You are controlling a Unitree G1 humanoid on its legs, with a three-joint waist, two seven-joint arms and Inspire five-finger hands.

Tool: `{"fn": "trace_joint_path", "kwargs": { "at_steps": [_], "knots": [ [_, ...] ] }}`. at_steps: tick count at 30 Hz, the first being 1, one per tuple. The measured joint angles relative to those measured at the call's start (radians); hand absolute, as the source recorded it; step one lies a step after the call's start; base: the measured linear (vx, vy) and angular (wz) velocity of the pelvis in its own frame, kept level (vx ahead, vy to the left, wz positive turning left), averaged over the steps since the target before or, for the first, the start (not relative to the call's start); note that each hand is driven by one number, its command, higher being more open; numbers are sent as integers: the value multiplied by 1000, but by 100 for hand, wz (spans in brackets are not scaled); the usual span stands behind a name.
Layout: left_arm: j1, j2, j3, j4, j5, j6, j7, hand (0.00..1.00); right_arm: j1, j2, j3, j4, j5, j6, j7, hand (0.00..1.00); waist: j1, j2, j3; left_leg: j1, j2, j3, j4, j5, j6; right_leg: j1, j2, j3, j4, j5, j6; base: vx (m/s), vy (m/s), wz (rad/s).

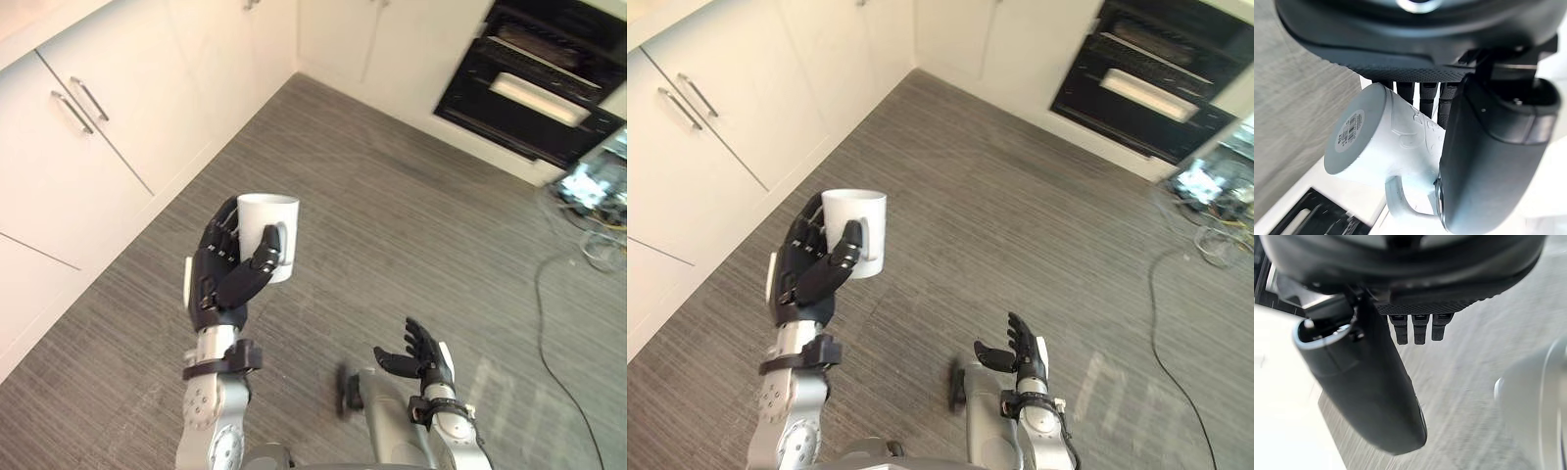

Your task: Walk over to the sink, pick up the cup, carry it to the dishwasher, place the cup inside the dishwasher, then close the dishwasher door

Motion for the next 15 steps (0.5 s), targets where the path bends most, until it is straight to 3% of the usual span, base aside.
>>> {"fn": "trace_joint_path", "kwargs": {
  "at_steps": [1,2,3,4,6,7,9,10,11,12,13,14,15],
  "knots": [
    [-19,-28,3,34,2,5,-1,30,-21,-17,3,-3,0,7,4,90,14,57,4,-30,64,-26,137,27,-21,43,40,-49,31,-64,-32,1104,-67,16],
    [-38,-39,9,57,3,12,0,30,-15,-19,4,-40,0,8,8,90,19,48,9,-80,60,-19,299,133,-33,73,30,-37,72,-129,-28,1108,-67,-5],
    [-40,-61,5,91,3,37,0,30,23,-38,7,-95,0,8,9,90,20,46,11,-128,54,-16,497,404,-25,169,19,-15,87,-202,-25,886,-38,-2],
    [-24,-62,-4,91,3,43,1,30,36,-43,19,-118,1,6,4,90,25,45,11,-151,65,-12,585,477,-32,239,19,-2,66,-226,-21,863,-25,-3],
    [-7,-57,-40,44,20,43,-25,30,71,-42,16,-185,6,-12,-25,90,48,37,8,-334,128,35,867,372,32,462,22,29,-60,-242,-29,792,31,-9],
    [-8,-56,-42,33,20,42,-28,30,72,-40,17,-191,14,-17,-30,90,54,28,8,-366,134,53,880,350,48,488,18,43,-80,-242,-29,768,73,-31],
    [-18,-57,-41,-5,18,22,-49,30,61,-34,14,-222,44,-38,-35,90,97,3,10,-560,153,143,810,227,86,653,-25,96,-198,-242,-29,757,140,-42],
    [-19,-58,-39,-5,18,18,-49,30,55,-32,13,-219,44,-39,-35,90,103,-4,14,-591,150,155,754,211,90,686,-35,104,-213,-242,-29,758,223,-32],
    [-19,-56,-34,-3,18,18,-50,30,39,-27,9,-200,44,-40,-34,90,111,-5,15,-637,118,156,582,204,86,743,-61,124,-227,-245,-25,763,301,-39],
    [-18,-55,-32,-2,18,18,-50,30,27,-23,-5,-170,44,-41,-34,90,120,-8,15,-663,59,111,360,248,73,785,-96,156,-222,-258,-3,930,436,-49],
    [-16,-55,-32,-2,18,17,-50,30,25,-24,-8,-158,44,-41,-34,90,126,-4,11,-661,29,81,226,301,66,801,-111,180,-213,-273,14,978,527,-81],
    [-3,-52,-33,-5,18,11,-45,30,24,-24,-7,-128,44,-36,-32,90,147,-4,-4,-639,0,43,97,525,75,820,-143,241,-179,-313,63,820,460,-69],
    [-14,-18,-29,2,18,17,-30,30,6,10,-6,-100,44,-12,-33,90,134,-54,-15,-655,-26,84,175,442,98,803,-189,293,-143,-321,81,808,417,-59]
  ]
}}
